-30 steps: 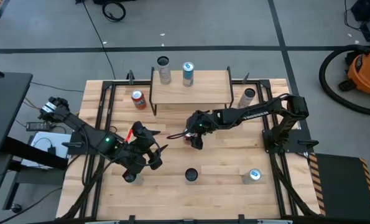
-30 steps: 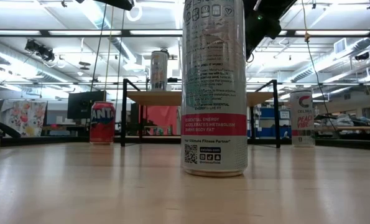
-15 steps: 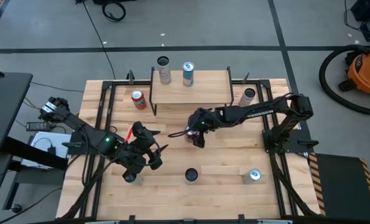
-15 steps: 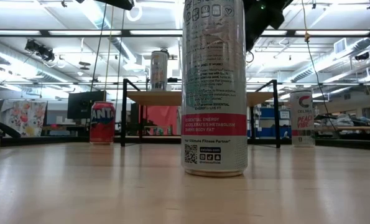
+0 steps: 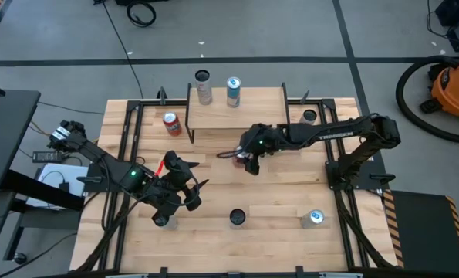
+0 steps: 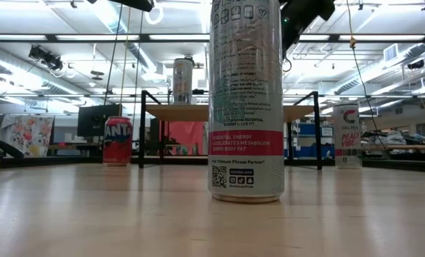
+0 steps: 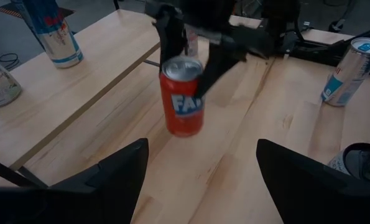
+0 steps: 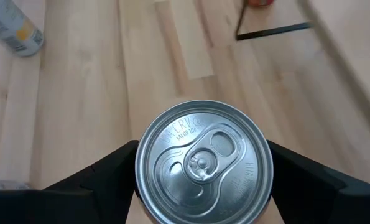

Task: Place canned beverage on shelf
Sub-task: Put the bottom red soda can on the shelf

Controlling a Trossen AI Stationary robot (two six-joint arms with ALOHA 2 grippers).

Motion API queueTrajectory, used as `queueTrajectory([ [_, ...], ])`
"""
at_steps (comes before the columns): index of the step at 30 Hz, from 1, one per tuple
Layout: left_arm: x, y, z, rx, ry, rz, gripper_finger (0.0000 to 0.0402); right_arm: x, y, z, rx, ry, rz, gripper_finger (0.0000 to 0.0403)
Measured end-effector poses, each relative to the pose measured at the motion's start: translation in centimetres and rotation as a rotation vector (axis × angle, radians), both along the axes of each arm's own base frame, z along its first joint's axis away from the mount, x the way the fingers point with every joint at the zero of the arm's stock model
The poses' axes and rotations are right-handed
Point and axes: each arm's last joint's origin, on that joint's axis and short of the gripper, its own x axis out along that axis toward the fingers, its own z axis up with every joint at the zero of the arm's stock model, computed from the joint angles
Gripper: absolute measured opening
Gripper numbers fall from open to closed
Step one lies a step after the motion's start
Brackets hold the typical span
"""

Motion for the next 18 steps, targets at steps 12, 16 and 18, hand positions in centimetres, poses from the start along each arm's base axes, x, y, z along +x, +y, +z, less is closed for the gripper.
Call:
queueTrajectory([
  [12, 0.0, 0.0, 0.0, 0.000, 0.000, 0.000, 0.0311, -3.9, -3.3, 6.0, -0.061, -0.048, -0.069, 0.0312],
  [16, 0.0, 0.0, 0.0, 0.000, 0.000, 0.000, 0.0311, -4.3, -4.1, 8.7, -0.093, -0.063, -0.065, 0.0312],
  [18, 0.0, 0.0, 0.0, -0.001, 0.000, 0.000, 0.0311, -4.5, -4.9, 9.7, -0.107, -0.064, -0.084, 0.0312],
])
